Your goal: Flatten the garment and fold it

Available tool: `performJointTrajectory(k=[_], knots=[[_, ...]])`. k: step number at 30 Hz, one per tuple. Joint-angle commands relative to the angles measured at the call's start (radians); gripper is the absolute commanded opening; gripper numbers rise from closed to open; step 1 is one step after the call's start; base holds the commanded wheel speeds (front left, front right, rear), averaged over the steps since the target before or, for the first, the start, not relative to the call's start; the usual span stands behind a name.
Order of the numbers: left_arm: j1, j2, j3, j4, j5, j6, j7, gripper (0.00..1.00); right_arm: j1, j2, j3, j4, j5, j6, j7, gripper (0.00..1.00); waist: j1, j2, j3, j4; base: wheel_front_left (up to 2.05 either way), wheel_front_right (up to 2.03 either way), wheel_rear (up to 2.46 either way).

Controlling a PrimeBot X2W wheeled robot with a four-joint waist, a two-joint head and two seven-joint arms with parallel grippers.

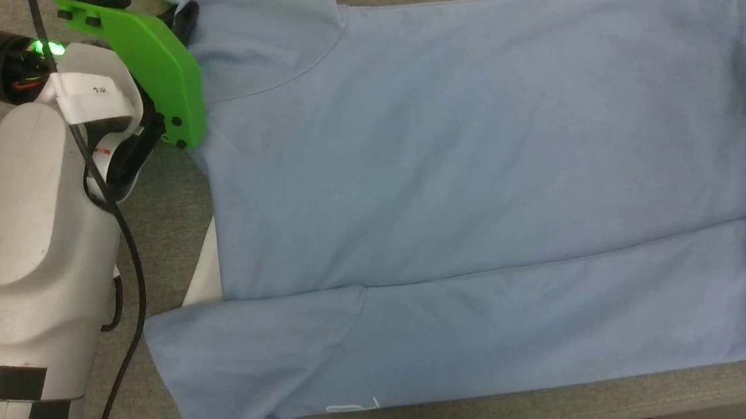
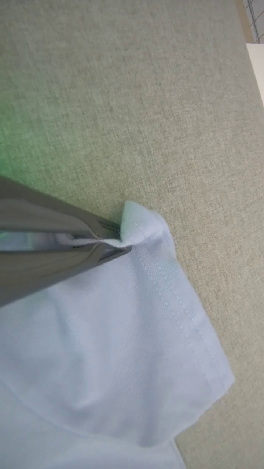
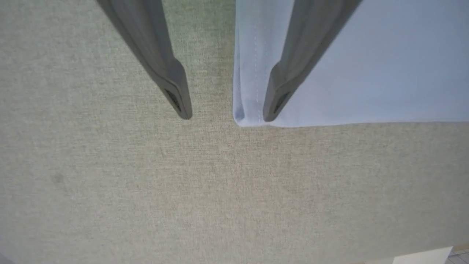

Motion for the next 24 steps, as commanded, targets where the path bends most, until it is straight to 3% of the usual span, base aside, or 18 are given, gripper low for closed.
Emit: performJointTrajectory(k=[1, 6, 7, 8, 9, 15, 24], knots=[[-0.004, -0.002, -0.005, 0.006, -0.01, -0.006, -0.001, 0.0, -0.023, 0.003, 0.005, 0.015, 0.004, -0.001, 0.014, 1.0, -0.0001, -0.0001, 0.008, 0.009, 0.0, 0.0, 0.0], [-0.014, -0.009, -0.014, 0.011, -0.014, -0.007, -0.002, 0.0, -0.046, 0.013, 0.006, 0.062, 0.014, -0.001, 0.05, 1.0, -0.0001, -0.0001, 0.014, 0.02, 0.0, 0.0, 0.0], [-0.015, -0.01, -0.015, 0.013, -0.015, -0.007, -0.002, 0.0, -0.048, 0.013, 0.005, 0.07, 0.011, -0.001, 0.056, 0.87, -0.0001, -0.0001, 0.015, 0.022, 0.0, 0.0, 0.0], [-0.017, -0.011, -0.018, 0.015, -0.016, -0.008, -0.002, 0.0, -0.052, 0.016, -0.001, 0.081, 0.008, -0.001, 0.059, 0.4, -0.0001, -0.0001, 0.015, 0.024, 0.0, 0.0, 0.0], [-0.019, -0.012, -0.019, 0.017, -0.017, -0.008, -0.003, 0.0, -0.056, 0.018, -0.008, 0.089, 0.003, -0.001, 0.06, 0.0, -0.0001, -0.0001, 0.015, 0.026, 0.0, 0.0, 0.0], [-0.027, -0.007, -0.031, 0.016, -0.023, -0.014, -0.044, 0.0, -0.077, 0.028, -0.027, 0.118, -0.035, -0.001, 0.036, 0.0, -0.0001, -0.0001, -0.003, 0.036, 0.0, 0.0, 0.0], [0.024, 0.02, -0.045, -0.032, -0.059, -0.023, -0.201, 0.0, -0.034, 0.026, -0.02, 0.106, -0.021, -0.001, -0.095, 0.0, -0.0001, -0.0001, -0.1, 0.055, 0.0, 0.0, 0.0]])
